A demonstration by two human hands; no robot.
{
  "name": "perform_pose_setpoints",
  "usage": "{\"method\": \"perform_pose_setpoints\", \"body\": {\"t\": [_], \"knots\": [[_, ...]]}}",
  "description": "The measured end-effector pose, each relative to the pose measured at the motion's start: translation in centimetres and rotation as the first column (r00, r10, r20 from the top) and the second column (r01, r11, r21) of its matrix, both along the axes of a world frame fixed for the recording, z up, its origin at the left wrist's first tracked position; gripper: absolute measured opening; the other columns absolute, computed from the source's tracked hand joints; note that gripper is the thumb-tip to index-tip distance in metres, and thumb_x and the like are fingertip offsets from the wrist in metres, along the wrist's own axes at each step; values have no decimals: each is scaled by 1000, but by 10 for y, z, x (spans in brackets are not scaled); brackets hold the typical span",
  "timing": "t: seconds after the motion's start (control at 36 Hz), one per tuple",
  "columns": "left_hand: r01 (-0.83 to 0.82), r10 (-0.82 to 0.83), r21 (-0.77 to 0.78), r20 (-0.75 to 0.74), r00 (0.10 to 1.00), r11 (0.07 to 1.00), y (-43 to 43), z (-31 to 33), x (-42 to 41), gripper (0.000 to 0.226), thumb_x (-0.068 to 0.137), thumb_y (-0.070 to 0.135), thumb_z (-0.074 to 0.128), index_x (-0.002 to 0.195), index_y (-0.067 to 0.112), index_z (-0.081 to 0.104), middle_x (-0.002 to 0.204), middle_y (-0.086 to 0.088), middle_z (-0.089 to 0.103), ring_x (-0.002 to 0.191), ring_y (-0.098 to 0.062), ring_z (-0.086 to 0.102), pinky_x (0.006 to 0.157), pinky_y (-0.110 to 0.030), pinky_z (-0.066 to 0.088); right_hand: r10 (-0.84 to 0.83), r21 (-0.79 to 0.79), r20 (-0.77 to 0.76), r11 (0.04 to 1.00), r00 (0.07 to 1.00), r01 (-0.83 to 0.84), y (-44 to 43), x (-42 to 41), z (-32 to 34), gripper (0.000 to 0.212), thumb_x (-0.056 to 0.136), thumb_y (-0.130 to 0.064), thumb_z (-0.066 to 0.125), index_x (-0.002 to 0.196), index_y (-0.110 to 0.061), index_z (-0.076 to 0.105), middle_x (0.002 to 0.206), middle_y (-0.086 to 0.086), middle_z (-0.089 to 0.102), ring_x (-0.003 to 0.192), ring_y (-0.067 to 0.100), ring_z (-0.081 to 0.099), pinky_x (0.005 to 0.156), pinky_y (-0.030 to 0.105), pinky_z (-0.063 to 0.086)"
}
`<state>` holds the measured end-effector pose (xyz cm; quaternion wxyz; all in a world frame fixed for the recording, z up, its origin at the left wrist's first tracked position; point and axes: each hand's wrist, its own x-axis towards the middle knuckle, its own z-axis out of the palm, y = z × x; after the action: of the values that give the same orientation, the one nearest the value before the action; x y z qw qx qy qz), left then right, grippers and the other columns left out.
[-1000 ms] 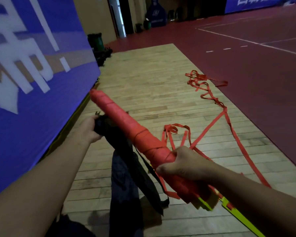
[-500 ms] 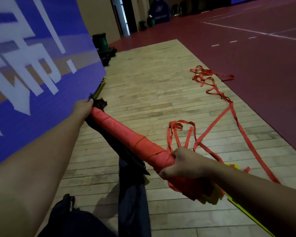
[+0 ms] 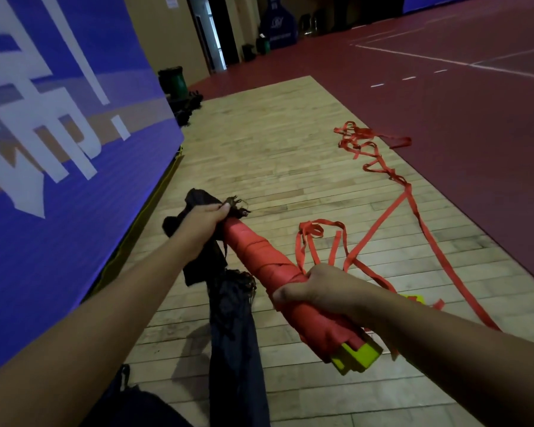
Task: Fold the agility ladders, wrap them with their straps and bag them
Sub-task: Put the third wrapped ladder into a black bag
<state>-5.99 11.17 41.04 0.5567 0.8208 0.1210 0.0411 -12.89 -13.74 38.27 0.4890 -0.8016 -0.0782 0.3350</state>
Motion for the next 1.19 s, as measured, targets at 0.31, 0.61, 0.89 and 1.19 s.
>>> {"method": "perform_pose_setpoints", "body": {"t": [0.31,0.61,0.89,1.19], "knots": [[-100,-4,-713,-143,990,694,-31,-16,-47,41,99,27,53,133,6,61,135,-16,63,121,-26,61,96,-35,49,-19,434,-349,883,937,179,11,-2,25,19,102,-5,50,84,-2,53,56,13,62,36,8,57,45,14,47],[-13,-114,-833,-91,989,553,-59,5,-79,36,103,27,42,115,5,67,118,-21,71,97,-31,74,77,-41,62,-222,433,-515,766,828,475,12,12,14,48,79,-27,79,117,-5,59,73,15,70,52,23,66,49,32,58],[-9,-239,-833,-168,956,553,-75,-6,-86,40,101,26,46,129,4,61,119,-21,70,99,-32,73,72,-39,62,-276,447,-526,715,804,538,7,7,4,39,91,-30,72,115,-3,57,78,18,74,58,27,69,50,34,61],[-6,-279,-876,-161,947,483,-77,-20,-85,41,91,23,53,124,1,63,112,-24,71,97,-34,72,86,-44,60,-281,515,-532,641,799,569,5,16,0,62,81,-43,79,127,-3,65,120,24,70,99,32,71,74,38,61]]}}
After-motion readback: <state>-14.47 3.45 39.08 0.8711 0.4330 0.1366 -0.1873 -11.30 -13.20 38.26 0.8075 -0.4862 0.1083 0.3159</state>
